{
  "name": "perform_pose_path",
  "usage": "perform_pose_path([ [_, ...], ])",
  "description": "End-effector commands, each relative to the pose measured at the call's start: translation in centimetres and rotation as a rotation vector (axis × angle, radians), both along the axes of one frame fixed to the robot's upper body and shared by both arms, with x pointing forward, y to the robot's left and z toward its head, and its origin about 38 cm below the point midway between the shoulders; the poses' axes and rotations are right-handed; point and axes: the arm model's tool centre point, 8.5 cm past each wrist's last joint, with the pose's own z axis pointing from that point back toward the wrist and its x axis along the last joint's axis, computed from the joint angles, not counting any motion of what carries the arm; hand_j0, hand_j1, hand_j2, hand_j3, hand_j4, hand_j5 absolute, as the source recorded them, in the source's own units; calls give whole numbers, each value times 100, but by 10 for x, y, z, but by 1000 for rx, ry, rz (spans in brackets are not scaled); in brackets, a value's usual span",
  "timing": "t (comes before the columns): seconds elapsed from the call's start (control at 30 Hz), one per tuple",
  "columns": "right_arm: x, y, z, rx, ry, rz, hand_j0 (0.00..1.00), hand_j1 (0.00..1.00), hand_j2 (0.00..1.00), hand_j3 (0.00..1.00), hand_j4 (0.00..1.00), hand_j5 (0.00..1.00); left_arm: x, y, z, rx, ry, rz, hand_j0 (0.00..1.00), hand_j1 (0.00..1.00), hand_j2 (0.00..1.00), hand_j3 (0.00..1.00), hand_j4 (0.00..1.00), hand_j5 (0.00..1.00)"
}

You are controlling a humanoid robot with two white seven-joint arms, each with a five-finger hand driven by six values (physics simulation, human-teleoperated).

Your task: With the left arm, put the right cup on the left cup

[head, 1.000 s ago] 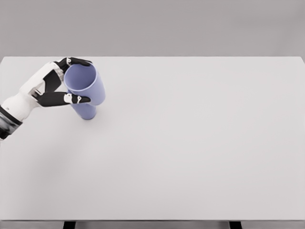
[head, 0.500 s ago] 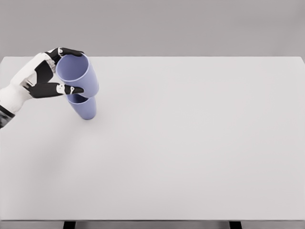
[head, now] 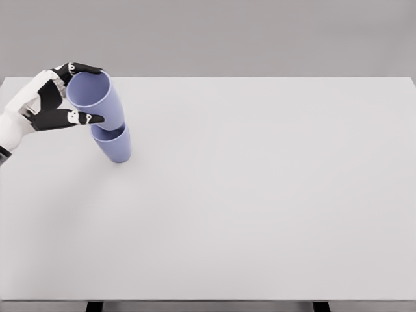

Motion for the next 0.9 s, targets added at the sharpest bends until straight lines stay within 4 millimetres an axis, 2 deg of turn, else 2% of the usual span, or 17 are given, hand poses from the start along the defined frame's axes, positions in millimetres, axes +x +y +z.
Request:
perform_pose_path([
  [0.0, 0, 0, 0, 0, 0, 0, 100, 100, 100, 100, 100, 100, 1, 3, -1, -1, 10, 7, 65, 65, 65, 65, 65, 65],
  [0.4, 0, 0, 0, 0, 0, 0, 100, 100, 100, 100, 100, 100, 7, 18, -20, -3, 65, 51, 65, 65, 65, 65, 65, 65],
  [0.87, 0, 0, 0, 0, 0, 0, 100, 100, 100, 100, 100, 100, 13, 17, -27, -4, 90, 60, 65, 65, 65, 65, 65, 65],
])
